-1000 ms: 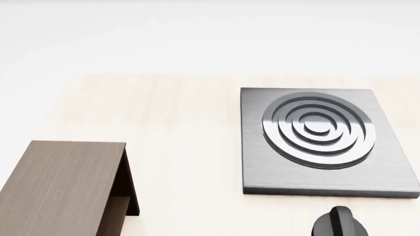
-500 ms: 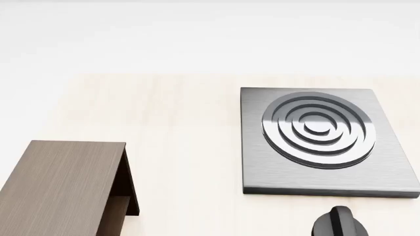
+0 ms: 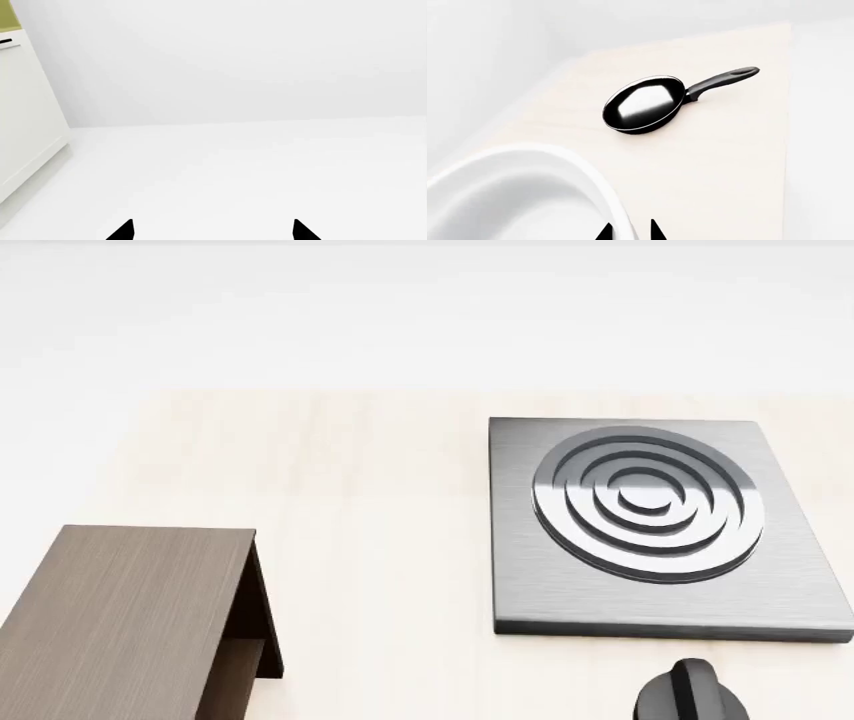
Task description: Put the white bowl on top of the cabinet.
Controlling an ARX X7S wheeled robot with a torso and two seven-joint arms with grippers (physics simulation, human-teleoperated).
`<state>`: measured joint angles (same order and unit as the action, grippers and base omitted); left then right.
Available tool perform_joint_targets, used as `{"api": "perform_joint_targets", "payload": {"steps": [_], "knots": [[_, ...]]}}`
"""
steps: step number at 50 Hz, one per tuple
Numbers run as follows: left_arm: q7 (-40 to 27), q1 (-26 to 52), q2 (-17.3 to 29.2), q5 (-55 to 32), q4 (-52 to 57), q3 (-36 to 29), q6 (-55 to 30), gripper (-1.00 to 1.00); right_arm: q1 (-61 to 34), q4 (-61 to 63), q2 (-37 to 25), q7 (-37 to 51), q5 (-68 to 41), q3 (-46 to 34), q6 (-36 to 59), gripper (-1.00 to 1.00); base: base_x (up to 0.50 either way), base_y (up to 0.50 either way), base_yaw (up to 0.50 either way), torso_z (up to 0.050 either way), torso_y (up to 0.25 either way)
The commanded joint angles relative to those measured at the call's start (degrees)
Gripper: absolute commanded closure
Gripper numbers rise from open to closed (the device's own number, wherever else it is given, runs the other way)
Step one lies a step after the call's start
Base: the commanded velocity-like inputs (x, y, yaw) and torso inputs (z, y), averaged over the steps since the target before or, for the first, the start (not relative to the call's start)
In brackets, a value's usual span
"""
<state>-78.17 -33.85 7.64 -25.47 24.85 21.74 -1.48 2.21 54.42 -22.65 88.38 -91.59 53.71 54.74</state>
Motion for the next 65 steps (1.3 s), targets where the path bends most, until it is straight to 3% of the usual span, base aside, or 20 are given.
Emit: {"api": "perform_joint_targets", "payload": {"steps": [1, 8, 13, 22, 36, 43, 47, 51, 55, 65], "knots": [[0.0, 0.0, 0.1, 0.0, 0.0, -0.1, 0.0, -1.00, 1.8, 1.0, -9.2, 1.6, 0.0, -9.6, -12.2, 1.00, 0.00, 0.00, 0.00, 0.000, 0.000], [0.0, 0.1, 0.1, 0.0, 0.0, -0.1, -0.1, -1.00, 0.3, 0.1, -12.6, 1.6, 1.6, -14.6, -15.4, 1.00, 0.00, 0.00, 0.00, 0.000, 0.000], [-0.1, 0.1, 0.1, 0.0, 0.0, -0.2, -0.1, -1.00, -6.1, -1.4, -15.5, 1.6, 1.0, -21.3, -14.5, 1.00, 0.00, 0.00, 0.00, 0.000, 0.000], [-0.1, 0.4, 0.2, 0.1, -0.2, -0.4, -0.4, -1.00, -13.6, -4.9, -12.8, 1.6, 2.1, -24.3, -8.6, 1.00, 0.00, 0.00, 0.00, 0.000, 0.001], [-0.2, 0.6, 0.3, 0.2, -0.2, -0.6, -0.6, -1.00, -22.8, -8.8, -13.9, 1.6, 1.4, -30.6, -4.8, 1.00, 0.00, 0.00, 0.00, 0.000, 0.001], [-0.1, 0.7, 0.3, 0.2, -0.3, -0.6, -0.6, -1.00, -28.4, -9.7, -34.0, 1.6, -1.2, -58.4, -36.6, 1.00, 0.00, 0.00, 0.00, 0.000, 0.001], [0.0, 0.6, 0.2, 0.1, -0.4, -0.6, -0.4, -1.00, -43.0, -11.2, -42.8, 1.6, -2.5, -80.3, -48.0, 1.00, 0.00, 0.00, 0.00, 0.000, 0.003], [0.1, 0.6, 0.2, 0.0, -0.4, -0.5, -0.2, -1.00, -64.9, -14.0, -45.5, 1.6, -4.9, -104.9, -54.8, 1.00, 0.00, 0.00, 0.00, 0.000, 0.000], [0.1, 0.6, 0.2, 0.0, -0.5, -0.5, -0.2, -1.00, -79.3, -15.7, -43.3, 1.6, -6.7, -121.4, -59.6, 1.00, 0.00, 0.00, 0.00, 0.000, 0.000], [0.0, 0.4, 0.1, -0.2, -0.3, -0.4, -0.1, -1.00, -87.7, -20.6, -37.4, -1.0, -11.3, -123.9, -54.3, 1.00, 0.00, 0.00, 0.00, 0.000, 0.001]]}}
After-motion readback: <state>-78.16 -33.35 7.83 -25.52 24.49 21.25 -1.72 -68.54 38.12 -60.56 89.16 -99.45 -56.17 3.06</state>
